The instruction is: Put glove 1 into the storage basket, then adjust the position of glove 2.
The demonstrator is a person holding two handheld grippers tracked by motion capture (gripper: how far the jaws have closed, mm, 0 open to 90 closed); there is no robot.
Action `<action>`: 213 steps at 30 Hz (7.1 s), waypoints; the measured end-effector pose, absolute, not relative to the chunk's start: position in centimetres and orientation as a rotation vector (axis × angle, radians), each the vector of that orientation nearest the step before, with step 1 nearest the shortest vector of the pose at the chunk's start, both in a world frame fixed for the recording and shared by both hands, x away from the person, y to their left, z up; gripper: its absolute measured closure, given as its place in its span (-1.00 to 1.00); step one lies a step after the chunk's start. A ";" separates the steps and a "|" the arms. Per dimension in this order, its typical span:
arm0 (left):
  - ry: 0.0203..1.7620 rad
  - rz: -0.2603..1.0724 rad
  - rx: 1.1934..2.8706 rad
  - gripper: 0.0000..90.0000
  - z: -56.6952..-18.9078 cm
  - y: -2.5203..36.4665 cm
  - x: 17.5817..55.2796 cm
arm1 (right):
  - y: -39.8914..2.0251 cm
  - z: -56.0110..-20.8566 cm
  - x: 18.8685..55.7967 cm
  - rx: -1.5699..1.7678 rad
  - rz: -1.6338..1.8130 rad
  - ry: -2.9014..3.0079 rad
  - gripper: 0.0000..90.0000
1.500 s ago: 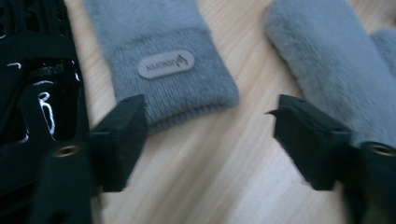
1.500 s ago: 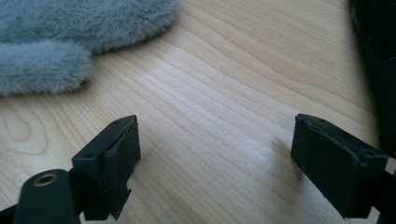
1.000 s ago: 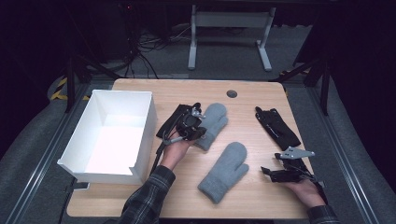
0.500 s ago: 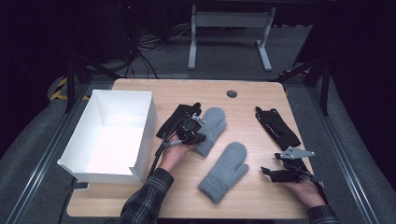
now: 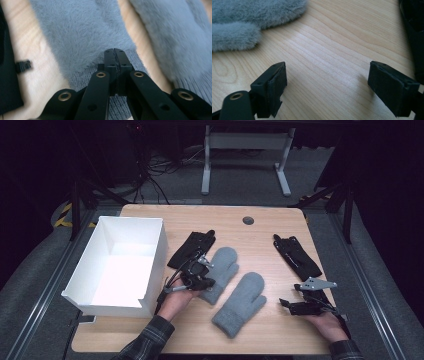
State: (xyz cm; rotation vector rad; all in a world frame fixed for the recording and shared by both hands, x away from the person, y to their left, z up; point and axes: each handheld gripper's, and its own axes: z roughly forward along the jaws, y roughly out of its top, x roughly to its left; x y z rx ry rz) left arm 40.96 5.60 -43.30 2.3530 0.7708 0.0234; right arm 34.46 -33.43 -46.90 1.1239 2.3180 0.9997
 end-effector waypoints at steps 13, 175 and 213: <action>0.776 0.102 2.325 0.73 -42.0 7.0 38.5 | -33.4 -46.9 34.5 1.126 0.999 2.316 -0.64; 0.548 -0.118 2.397 -0.66 -42.4 1.6 40.2 | -21.7 -45.6 31.5 0.649 1.191 2.667 0.67; 0.540 -0.317 2.445 0.55 -42.3 1.3 40.5 | -30.2 -46.9 35.6 1.083 1.022 2.344 -0.62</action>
